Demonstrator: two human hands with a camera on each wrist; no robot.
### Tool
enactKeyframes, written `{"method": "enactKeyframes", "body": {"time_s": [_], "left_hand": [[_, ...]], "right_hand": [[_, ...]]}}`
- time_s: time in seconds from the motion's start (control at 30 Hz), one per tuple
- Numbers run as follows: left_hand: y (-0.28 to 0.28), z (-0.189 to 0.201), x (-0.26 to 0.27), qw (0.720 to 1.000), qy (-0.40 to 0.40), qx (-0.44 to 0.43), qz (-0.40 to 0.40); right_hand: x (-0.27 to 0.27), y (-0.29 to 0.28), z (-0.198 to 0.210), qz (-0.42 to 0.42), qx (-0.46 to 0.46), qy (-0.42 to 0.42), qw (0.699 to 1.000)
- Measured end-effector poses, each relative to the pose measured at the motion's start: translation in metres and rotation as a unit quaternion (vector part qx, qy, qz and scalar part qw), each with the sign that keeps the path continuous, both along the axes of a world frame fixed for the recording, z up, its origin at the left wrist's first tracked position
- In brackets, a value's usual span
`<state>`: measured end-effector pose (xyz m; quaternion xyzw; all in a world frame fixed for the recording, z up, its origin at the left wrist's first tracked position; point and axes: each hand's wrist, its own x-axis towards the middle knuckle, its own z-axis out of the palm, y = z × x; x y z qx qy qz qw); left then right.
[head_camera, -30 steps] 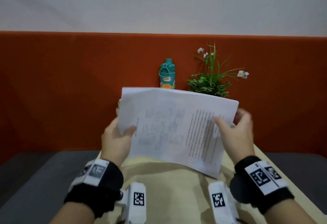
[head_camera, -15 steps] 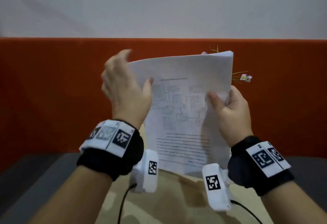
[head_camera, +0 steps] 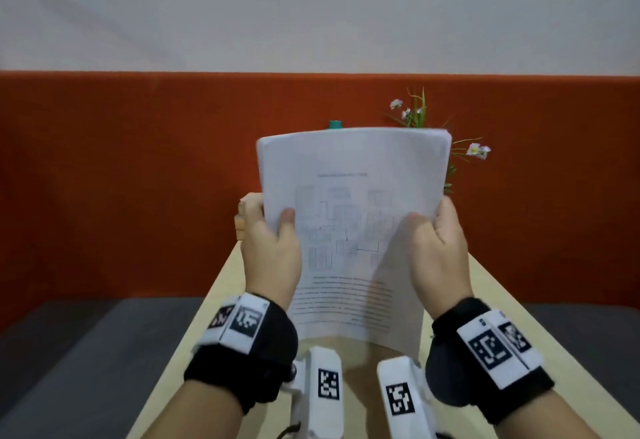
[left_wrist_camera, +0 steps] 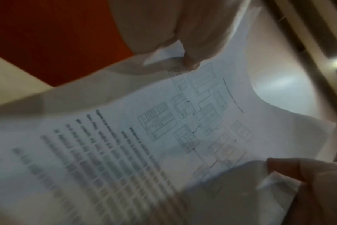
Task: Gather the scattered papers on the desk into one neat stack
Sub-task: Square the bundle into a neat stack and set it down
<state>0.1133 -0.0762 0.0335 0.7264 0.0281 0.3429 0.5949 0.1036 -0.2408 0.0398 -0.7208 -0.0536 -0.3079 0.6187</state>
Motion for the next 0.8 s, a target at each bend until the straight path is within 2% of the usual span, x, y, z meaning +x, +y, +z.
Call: {"method": "enactKeyframes", "body": {"time_s": [0.1,0.23,0.4,0.57,0.7,0.8], "left_hand": [[0.0,-0.008,-0.002,0.999,0.018,-0.027,-0.037],[0.005,-0.001,0.002,0.999,-0.011,-0.039,-0.027],[0.003,-0.016,-0.006,0.994,0.062,-0.074,-0.057],[0.004,-0.007,-0.005,0.998,-0.003,-0.055,-0.029],[-0.003,-0.031,-0.014,0.997,0.054,-0.038,-0.032],[0.0,-0.029,-0.014,0.999,0.043,-0.021,-0.006]], "right_hand": [[0.0,0.0,-0.007,-0.019,0.007,0.024,1.0],[0.005,-0.005,0.006,-0.031,0.048,0.007,0.998],[0.007,0.003,-0.01,-0.034,0.059,0.058,0.996],[0.008,-0.002,0.004,-0.031,0.071,0.031,0.997],[0.003,0.002,-0.021,-0.036,0.052,0.082,0.995],[-0.002,0.0,-0.02,-0.041,0.049,0.061,0.996]]}}
